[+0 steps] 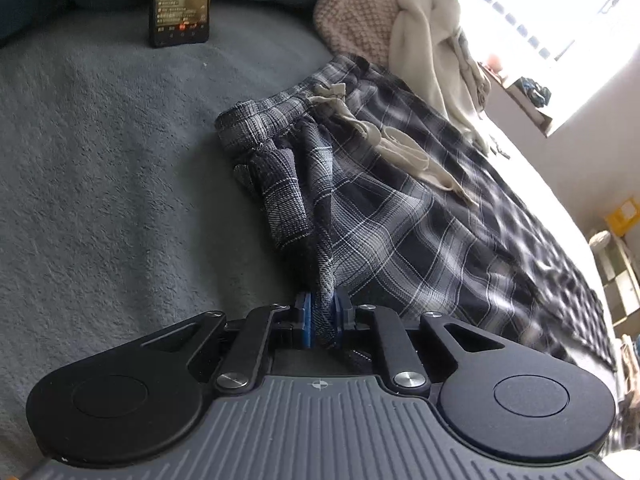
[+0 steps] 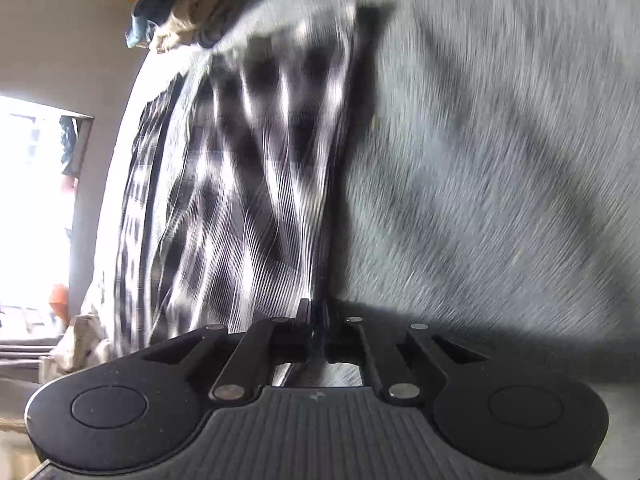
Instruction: Fold clothes
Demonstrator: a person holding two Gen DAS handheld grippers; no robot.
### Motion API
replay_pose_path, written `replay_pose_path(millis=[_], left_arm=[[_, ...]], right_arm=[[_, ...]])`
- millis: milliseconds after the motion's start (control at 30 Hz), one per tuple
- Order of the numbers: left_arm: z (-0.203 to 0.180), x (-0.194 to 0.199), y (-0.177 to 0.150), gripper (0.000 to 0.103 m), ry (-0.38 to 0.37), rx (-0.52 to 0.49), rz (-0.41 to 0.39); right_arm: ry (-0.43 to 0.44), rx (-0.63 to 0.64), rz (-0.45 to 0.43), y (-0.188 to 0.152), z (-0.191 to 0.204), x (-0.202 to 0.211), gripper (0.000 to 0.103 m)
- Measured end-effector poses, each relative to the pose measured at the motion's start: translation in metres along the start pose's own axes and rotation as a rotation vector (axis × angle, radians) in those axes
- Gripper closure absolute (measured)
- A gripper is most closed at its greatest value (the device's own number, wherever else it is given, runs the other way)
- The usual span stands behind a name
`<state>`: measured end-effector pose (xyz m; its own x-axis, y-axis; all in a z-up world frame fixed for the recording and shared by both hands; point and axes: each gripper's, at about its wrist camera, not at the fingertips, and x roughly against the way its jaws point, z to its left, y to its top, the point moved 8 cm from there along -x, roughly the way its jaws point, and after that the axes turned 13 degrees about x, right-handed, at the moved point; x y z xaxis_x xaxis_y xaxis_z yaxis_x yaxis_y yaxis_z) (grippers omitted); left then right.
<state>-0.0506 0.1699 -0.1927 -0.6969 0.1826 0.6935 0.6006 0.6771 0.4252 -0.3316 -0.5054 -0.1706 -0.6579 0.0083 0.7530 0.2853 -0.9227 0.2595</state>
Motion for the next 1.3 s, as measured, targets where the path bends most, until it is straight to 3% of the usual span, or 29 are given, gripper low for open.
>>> replay_pose_path(millis=[100,300,433,567,667,767,867,1000,1200,1300], left_arm=[[0.003,0.003,-0.001,0.085,0.007,-0.006,0.005],[0.004,0.024,0.003,0.072,0.06,-0.105,-0.014],[0.012,0.043,0.012,0.072,0.12,-0.127,-0.057],[0.012,0.048,0.02,0.072,0.142,-0.118,-0.085],[0.006,0.049,0.023,0.072,0.147,-0.127,-0.095],[-0.004,0.048,0.024,0.072,0.144,-0.147,-0.101],[-0.016,0.045,0.021,0.072,0.138,-0.173,-0.098],[-0.025,0.042,0.016,0.071,0.14,-0.193,-0.088],[-0.043,0.031,0.013,0.071,0.141,-0.224,-0.082],[-0.063,0.021,0.01,0.071,0.103,-0.27,-0.093]], right_arm=[[-0.076,0.06,-0.078,0.022,0.001,0.025,0.087],[-0.14,0.23,-0.184,0.071,0.034,0.044,0.082],[-0.168,0.326,-0.2,0.103,0.059,0.029,0.073],[-0.208,0.431,-0.248,0.145,0.078,0.004,0.071],[-0.207,0.483,-0.292,0.18,0.091,-0.023,0.055],[-0.169,0.506,-0.252,0.202,0.103,-0.054,0.045],[-0.204,0.565,-0.208,0.212,0.108,-0.081,0.04],[-0.221,0.544,-0.182,0.225,0.099,-0.103,0.032],[-0.215,0.546,-0.17,0.229,0.091,-0.117,0.032],[-0.216,0.558,-0.171,0.227,0.09,-0.118,0.042]])
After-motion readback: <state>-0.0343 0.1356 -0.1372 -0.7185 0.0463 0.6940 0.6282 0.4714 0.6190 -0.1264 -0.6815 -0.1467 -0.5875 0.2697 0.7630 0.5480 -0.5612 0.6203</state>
